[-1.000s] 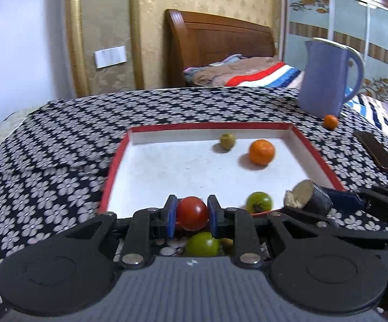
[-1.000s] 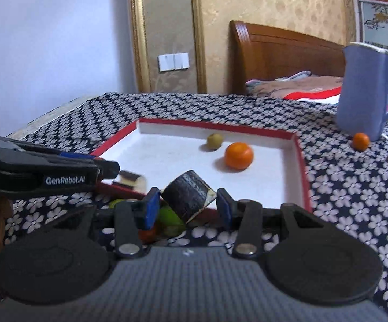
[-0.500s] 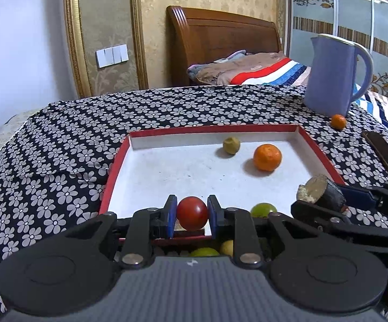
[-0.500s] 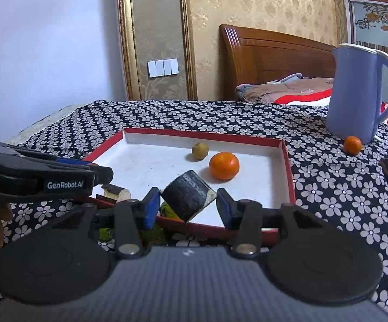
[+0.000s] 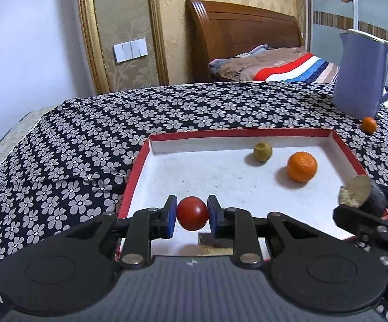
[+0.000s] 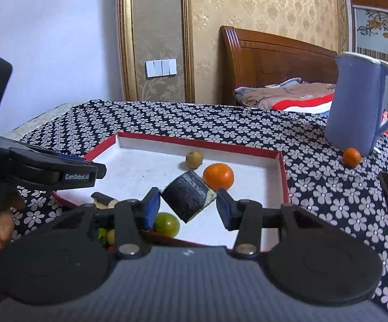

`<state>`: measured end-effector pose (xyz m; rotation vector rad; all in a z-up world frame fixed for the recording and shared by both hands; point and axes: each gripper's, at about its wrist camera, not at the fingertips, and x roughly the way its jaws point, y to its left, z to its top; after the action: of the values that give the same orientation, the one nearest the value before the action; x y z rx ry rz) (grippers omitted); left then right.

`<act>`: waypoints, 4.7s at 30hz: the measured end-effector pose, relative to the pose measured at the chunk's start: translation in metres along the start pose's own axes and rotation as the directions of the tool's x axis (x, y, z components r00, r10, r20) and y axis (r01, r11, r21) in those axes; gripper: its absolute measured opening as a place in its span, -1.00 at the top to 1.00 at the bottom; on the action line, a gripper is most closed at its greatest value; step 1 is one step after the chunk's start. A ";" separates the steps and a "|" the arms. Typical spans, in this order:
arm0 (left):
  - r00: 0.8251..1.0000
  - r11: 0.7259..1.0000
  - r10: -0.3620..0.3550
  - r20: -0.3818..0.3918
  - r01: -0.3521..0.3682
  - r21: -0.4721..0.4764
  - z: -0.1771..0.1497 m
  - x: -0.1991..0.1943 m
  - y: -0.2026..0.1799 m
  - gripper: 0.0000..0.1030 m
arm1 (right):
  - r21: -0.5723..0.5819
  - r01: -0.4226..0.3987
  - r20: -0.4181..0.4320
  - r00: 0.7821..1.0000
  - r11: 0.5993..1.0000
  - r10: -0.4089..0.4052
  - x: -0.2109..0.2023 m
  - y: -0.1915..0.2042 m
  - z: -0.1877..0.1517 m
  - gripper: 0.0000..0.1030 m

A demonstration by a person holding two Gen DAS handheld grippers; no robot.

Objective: Organize fruits
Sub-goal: 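Lift and carry the red tomato with left tool while right tool carries the cylinder over the tray, then open right tool to drop the cylinder while left tool releases the red tomato in the tray, then withdraw both open tools from the tray, then move left tool to the large green tomato while right tool approaches the green lime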

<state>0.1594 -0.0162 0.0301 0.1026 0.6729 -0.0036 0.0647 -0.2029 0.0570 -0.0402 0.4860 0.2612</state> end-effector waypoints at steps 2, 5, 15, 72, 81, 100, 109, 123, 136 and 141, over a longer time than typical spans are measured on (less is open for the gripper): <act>1.000 1.000 0.009 -0.008 -0.009 -0.004 0.002 0.005 0.000 0.54 | -0.006 0.002 0.002 1.000 1.000 -0.002 0.002 0.000 0.003 0.15; 1.000 1.000 0.022 -0.011 -0.022 0.004 0.005 0.012 -0.001 0.54 | -0.014 0.010 0.001 1.000 1.000 -0.010 0.007 -0.001 0.007 0.15; 0.997 0.998 0.058 -0.042 -0.057 0.020 0.020 0.041 -0.004 0.54 | 0.005 0.027 -0.012 1.000 1.000 -0.027 0.032 -0.018 0.024 0.15; 0.996 0.995 0.021 0.087 -0.013 -0.096 -0.039 -0.041 0.063 -0.47 | -0.062 0.075 0.049 0.996 0.995 -0.072 -0.026 0.015 -0.031 -1.00; 0.988 0.984 0.126 0.084 -0.114 -0.136 -0.068 -0.048 0.071 -0.47 | -0.233 0.153 0.047 0.988 0.960 -0.146 -0.005 0.064 -0.048 -1.00; 0.982 0.971 0.167 0.084 -0.148 -0.190 -0.076 -0.059 0.101 -0.48 | -0.223 -0.084 -0.045 0.996 0.971 0.076 0.010 0.098 -0.042 -1.00; 0.985 0.974 0.152 0.078 -0.136 -0.178 -0.078 -0.057 0.097 -0.48 | -0.164 0.139 0.015 0.990 0.977 -0.138 -0.005 0.058 -0.046 -1.00; 0.989 0.983 0.128 0.072 -0.117 -0.138 -0.080 -0.053 0.086 -0.48 | -0.149 0.213 -0.045 0.974 0.966 -0.222 0.020 0.044 -0.047 -1.00; 0.995 0.997 0.012 0.100 -0.004 -0.082 -0.079 -0.059 0.070 -0.48 | -0.032 0.170 -0.077 0.982 0.985 -0.172 -0.022 -0.005 -0.061 -0.68; 0.995 0.998 -0.020 0.100 0.026 -0.058 -0.082 -0.052 0.058 -0.48 | 0.037 0.157 -0.110 0.982 0.987 -0.152 -0.010 -0.022 -0.065 -0.62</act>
<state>0.0695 0.0481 0.0043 0.0374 0.5739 -0.0111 0.0315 -0.2327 0.0034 -0.0473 0.5922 0.0955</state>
